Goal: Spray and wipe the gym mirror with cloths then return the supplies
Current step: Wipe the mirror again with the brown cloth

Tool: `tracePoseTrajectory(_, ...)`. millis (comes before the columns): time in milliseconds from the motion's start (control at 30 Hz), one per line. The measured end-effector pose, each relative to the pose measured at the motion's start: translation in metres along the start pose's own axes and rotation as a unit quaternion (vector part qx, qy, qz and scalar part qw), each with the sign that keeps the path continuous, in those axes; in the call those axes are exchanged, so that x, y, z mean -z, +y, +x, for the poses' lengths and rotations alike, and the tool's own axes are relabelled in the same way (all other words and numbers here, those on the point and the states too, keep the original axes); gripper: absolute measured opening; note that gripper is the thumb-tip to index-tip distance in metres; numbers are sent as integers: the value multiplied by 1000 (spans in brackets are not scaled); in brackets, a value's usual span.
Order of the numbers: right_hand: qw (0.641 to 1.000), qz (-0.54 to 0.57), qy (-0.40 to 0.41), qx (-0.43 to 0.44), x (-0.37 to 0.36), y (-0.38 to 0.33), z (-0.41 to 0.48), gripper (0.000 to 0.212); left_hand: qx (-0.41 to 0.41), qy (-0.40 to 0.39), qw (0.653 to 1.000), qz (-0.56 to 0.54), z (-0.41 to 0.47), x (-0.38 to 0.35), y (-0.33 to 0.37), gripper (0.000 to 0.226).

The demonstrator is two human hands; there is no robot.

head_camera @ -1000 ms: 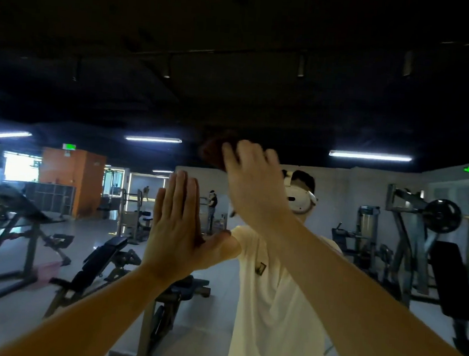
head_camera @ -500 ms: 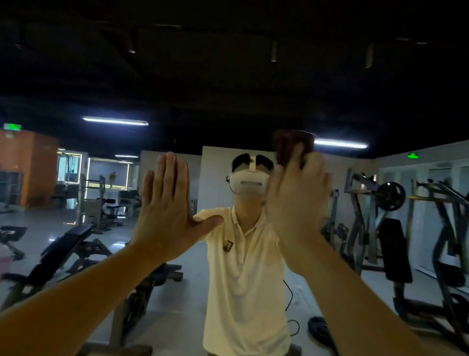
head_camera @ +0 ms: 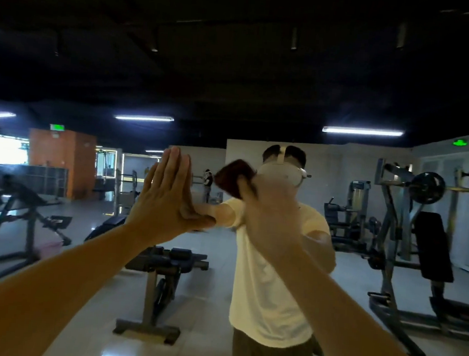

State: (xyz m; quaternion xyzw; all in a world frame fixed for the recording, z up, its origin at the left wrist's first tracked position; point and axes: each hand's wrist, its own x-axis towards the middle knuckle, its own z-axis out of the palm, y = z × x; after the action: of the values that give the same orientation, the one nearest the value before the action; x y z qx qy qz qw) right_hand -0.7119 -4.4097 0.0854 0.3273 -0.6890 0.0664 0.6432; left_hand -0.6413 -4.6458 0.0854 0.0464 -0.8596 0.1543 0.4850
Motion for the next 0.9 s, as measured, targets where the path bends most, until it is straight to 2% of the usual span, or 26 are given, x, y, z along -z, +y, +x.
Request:
tracePoseTrajectory(133, 984, -48, 42, -165, 30, 89, -41, 53, 21, -29, 999, 9, 0, 5, 4, 151)
tracePoseTrajectory(233, 966, -19, 67, -249, 34, 110, -45, 48, 41, -41, 998, 9, 0, 14, 9, 152)
tracePoseTrajectory(400, 971, 52, 40, -228, 10, 48, -12, 57, 87, 1, 996, -36, -28, 18, 33, 133)
tracePoseTrajectory(533, 975, 97, -17, -199, 2, -23, 0, 65, 114, -20, 993, -20, -62, 7, 49, 121)
tracePoseTrajectory(600, 984, 125, -36, -121, 0, -53, -8, 58, 115, -45, 992, -2, -70, 4, 49, 122)
tracePoseTrajectory(667, 988, 140, -60, 2, 0, -64, -23, 51, 117, -62, 991, -8, -73, 2, 46, 123)
tracePoseTrajectory(733, 987, 137, -62, 49, 4, -45, -29, 48, 120, -65, 990, -18, -74, 0, 44, 124)
tracePoseTrajectory(800, 992, 118, -49, 22, 9, -8, -33, 44, 108, -50, 992, -34, -78, -3, 43, 127)
tracePoseTrajectory(900, 992, 84, -8, -90, 20, 52, -46, 44, 85, -30, 994, -66, -86, -15, 39, 137)
